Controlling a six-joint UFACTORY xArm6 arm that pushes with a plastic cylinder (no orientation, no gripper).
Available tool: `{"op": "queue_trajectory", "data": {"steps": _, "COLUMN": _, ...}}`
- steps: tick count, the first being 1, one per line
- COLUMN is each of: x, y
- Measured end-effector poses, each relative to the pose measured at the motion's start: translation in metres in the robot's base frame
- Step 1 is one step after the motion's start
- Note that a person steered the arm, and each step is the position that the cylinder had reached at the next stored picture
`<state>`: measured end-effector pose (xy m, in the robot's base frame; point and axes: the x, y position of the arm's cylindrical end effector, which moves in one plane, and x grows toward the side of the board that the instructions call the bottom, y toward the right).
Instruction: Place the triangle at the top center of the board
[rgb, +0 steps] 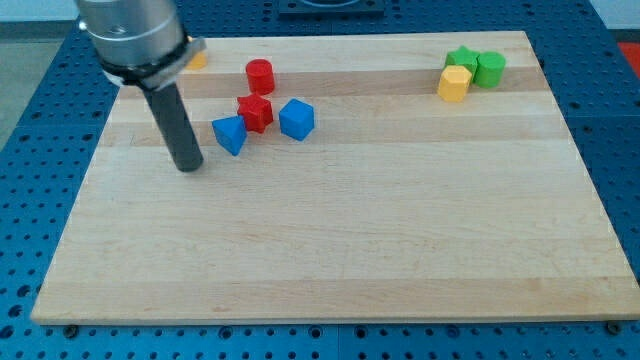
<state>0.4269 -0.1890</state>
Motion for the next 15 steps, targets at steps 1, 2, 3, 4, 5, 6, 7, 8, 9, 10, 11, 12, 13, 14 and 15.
{"op": "queue_trajectory", "data": {"steps": 1, "x": -0.024, "y": -0.009}}
{"op": "queue_trajectory", "data": {"steps": 2, "x": -0.027, "y": 0.004}}
{"op": "queue_trajectory", "data": {"steps": 3, "x": -0.027, "y": 0.04}}
{"op": "queue_trajectory", "data": {"steps": 4, "x": -0.027, "y": 0.068}}
{"op": "queue_trajectory", "data": {"steps": 5, "x": -0.026, "y": 0.082}}
{"op": "queue_trajectory", "data": {"steps": 6, "x": -0.024, "y": 0.103}}
{"op": "queue_trajectory", "data": {"steps": 7, "x": -0.024, "y": 0.127}}
{"op": "queue_trajectory", "data": {"steps": 8, "x": -0.023, "y": 0.154}}
{"op": "queue_trajectory", "data": {"steps": 9, "x": -0.019, "y": 0.18}}
{"op": "queue_trajectory", "data": {"steps": 10, "x": -0.002, "y": 0.2}}
{"op": "queue_trajectory", "data": {"steps": 11, "x": 0.009, "y": 0.215}}
{"op": "queue_trajectory", "data": {"steps": 12, "x": 0.001, "y": 0.217}}
{"op": "queue_trajectory", "data": {"steps": 13, "x": -0.016, "y": 0.217}}
{"op": "queue_trajectory", "data": {"steps": 14, "x": -0.033, "y": 0.217}}
{"op": "queue_trajectory", "data": {"steps": 15, "x": -0.053, "y": 0.217}}
